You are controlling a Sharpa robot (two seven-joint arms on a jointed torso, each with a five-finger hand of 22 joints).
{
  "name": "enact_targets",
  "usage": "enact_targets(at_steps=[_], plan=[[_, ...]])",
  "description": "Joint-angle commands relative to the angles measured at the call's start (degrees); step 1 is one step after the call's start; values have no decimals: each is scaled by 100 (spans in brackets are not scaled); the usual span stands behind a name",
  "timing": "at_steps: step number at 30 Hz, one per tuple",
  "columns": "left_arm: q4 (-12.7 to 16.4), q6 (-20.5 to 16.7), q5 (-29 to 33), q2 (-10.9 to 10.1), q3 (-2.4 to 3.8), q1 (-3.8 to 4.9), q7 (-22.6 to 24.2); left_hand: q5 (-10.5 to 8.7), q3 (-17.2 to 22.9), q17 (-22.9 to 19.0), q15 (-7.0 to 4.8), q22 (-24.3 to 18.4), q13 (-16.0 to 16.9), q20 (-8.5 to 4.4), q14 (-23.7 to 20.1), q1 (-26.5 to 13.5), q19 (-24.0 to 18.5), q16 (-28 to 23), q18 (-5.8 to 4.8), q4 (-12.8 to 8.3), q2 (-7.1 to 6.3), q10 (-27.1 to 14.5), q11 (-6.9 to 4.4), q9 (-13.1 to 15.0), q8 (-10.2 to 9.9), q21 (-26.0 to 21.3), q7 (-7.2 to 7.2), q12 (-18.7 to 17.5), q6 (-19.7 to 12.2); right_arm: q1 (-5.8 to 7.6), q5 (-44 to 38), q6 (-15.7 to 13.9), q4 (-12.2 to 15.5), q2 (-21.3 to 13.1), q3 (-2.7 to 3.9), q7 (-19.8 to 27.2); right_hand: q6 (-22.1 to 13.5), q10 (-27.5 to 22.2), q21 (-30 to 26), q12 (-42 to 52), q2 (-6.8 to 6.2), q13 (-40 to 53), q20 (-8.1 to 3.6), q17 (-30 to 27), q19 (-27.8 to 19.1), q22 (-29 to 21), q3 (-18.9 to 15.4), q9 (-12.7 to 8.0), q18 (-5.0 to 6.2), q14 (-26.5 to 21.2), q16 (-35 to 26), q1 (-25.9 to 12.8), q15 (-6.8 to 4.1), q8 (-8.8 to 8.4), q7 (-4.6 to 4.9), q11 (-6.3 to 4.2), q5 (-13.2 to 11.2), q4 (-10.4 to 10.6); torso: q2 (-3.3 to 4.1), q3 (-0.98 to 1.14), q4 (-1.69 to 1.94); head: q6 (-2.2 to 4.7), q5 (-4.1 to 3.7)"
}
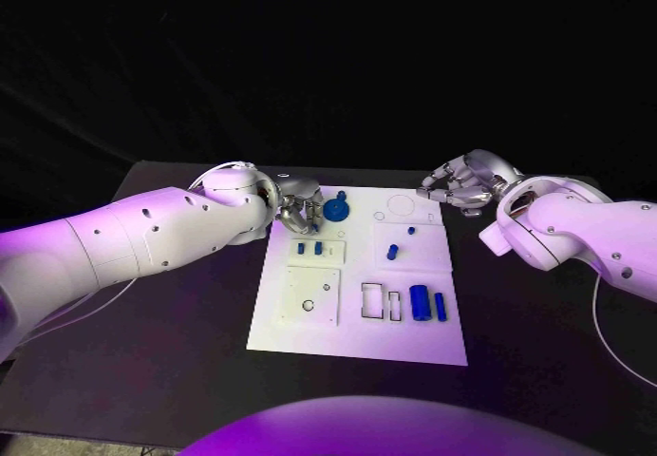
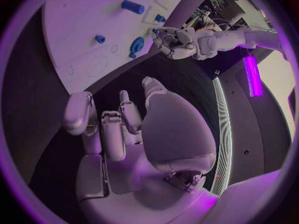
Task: Assemble the parts on the task board
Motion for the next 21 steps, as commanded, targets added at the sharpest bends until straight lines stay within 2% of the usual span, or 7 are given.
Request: enact_targets(at_steps=[1,13,16,18,21], plan=[[0,147,34,16,-2,3,-16,9,-16,-5,7,620,-4,9,11,-60,5,-22,-47,-23,9,30,1,-4,-39,-26,5,-17,20,-3,-64,66,3,2,0,17,10,-14,-38,-16,-50,-6,-4,614,-29,-6,40,9,81,377,-19,-23,-32,34,-6,-7,33,10,-4,-2,5,-3,-8],[-8,153,38,9,-8,3,-27,-50,-41,-30,7,615,2,10,-7,-92,-16,-26,-42,-31,4,74,2,-1,-93,-50,9,-99,1,-3,-64,87,-5,0,0,-11,9,-22,-51,-27,-53,-21,-5,600,-33,-13,43,10,83,374,-25,-26,-33,36,-6,-8,32,11,-2,-2,4,-7,-3],[-13,133,56,9,-9,4,-26,-50,-51,-89,29,608,1,22,-37,-137,-37,-43,-41,-32,-30,88,29,-48,-248,-80,61,-192,-195,-3,-65,88,-7,-1,0,-15,9,-22,-51,-27,-53,-21,-5,600,-33,-13,43,10,83,374,-25,-26,-33,36,-6,-8,32,11,-4,-2,4,-8,-2],[-17,118,66,10,-9,4,-30,-38,-48,-143,30,605,-1,28,-62,-187,-47,-56,-35,-28,-76,116,20,-132,-468,-94,63,-295,-513,-3,-65,90,-8,-1,0,-17,9,-22,-51,-27,-53,-21,-5,600,-33,-13,43,10,83,374,-25,-26,-33,36,-6,-8,32,11,-4,-1,7,-6,0],[-20,115,72,11,-10,4,-39,-32,-60,-161,28,603,-3,30,-70,-227,-50,-59,-35,-16,-100,123,26,-150,-513,-100,63,-344,-567,-3,-65,90,-8,0,0,-17,9,-22,-51,-27,-53,-21,-5,600,-33,-13,43,10,83,374,-25,-26,-33,36,-6,-8,32,11,-3,-3,5,-6,-1]])
